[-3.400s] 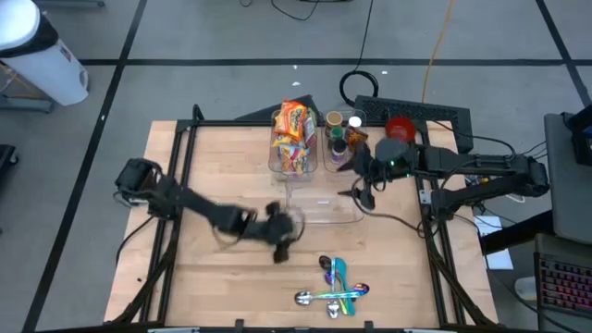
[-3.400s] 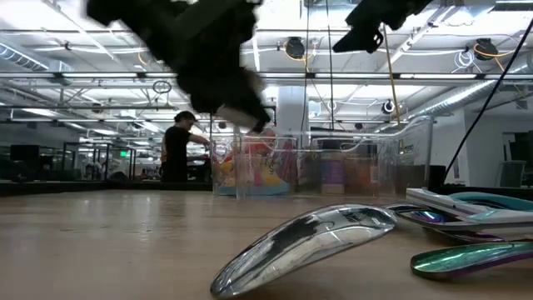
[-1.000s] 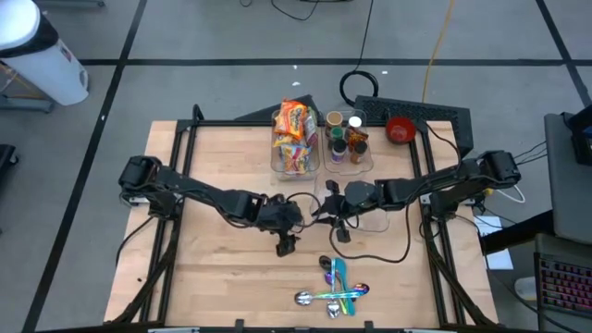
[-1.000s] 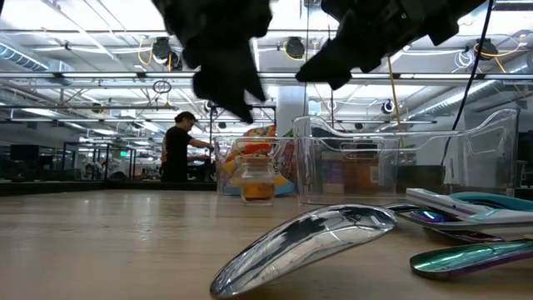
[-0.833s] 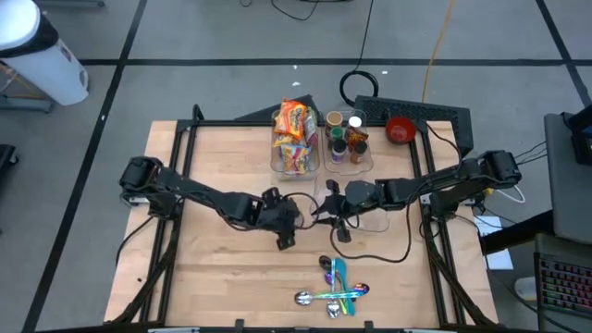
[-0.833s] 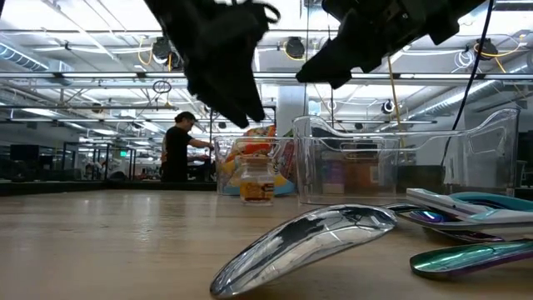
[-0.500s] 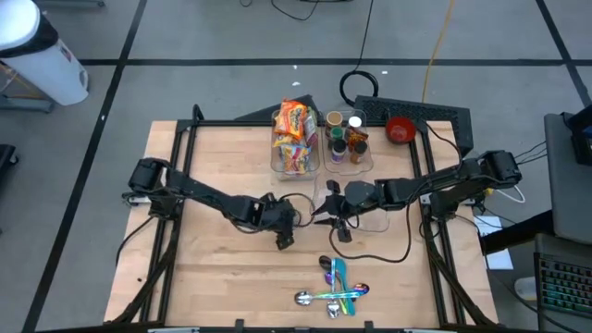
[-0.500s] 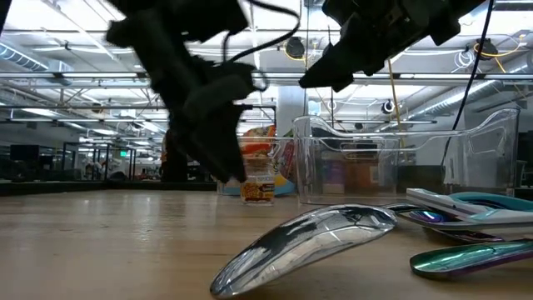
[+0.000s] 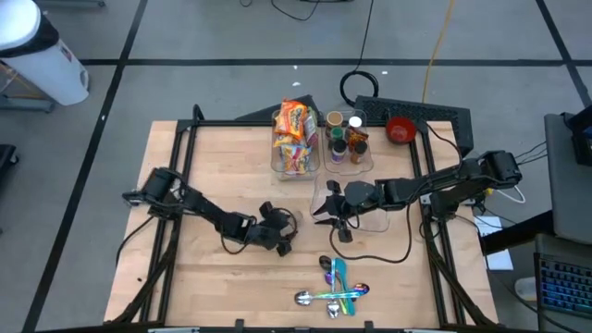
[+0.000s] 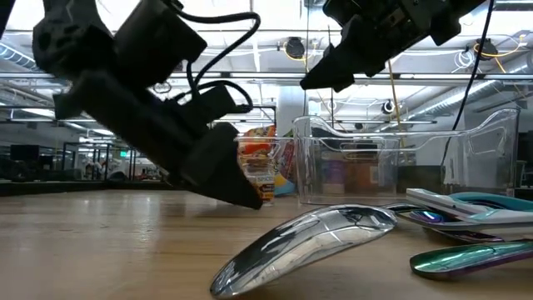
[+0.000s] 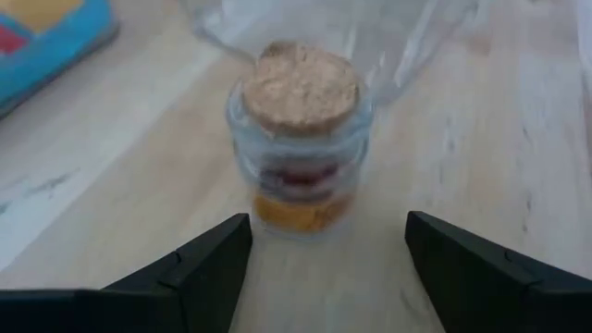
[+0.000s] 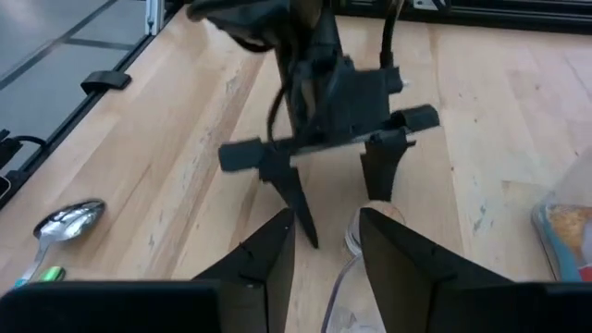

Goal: Pick & Place Food Item
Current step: Put the brown seasoning bottle into the right transparent bin

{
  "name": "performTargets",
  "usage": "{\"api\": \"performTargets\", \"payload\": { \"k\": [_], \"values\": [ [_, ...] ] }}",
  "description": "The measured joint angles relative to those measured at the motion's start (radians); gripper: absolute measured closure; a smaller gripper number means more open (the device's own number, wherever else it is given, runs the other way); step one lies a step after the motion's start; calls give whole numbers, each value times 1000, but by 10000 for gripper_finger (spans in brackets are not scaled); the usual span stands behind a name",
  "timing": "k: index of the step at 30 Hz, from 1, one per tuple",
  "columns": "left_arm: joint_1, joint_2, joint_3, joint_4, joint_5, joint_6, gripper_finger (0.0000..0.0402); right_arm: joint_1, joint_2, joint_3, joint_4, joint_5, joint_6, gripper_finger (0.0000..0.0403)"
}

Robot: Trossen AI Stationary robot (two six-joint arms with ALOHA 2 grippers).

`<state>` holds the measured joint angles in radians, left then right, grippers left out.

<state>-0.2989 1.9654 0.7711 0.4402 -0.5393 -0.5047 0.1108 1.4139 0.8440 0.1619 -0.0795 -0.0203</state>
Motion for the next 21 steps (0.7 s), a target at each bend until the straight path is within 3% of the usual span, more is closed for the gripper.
{"api": "performTargets", "payload": {
  "k": [7,17,21],
  "values": [
    [3,102,1,172,-104,60,110,0,0,0,-3,0,8,289],
    [17,110,-1,210,-129,110,209,0,0,0,-8,0,8,289],
    [27,110,-1,208,-119,100,216,0,0,0,-7,0,6,289]
  ]
}}
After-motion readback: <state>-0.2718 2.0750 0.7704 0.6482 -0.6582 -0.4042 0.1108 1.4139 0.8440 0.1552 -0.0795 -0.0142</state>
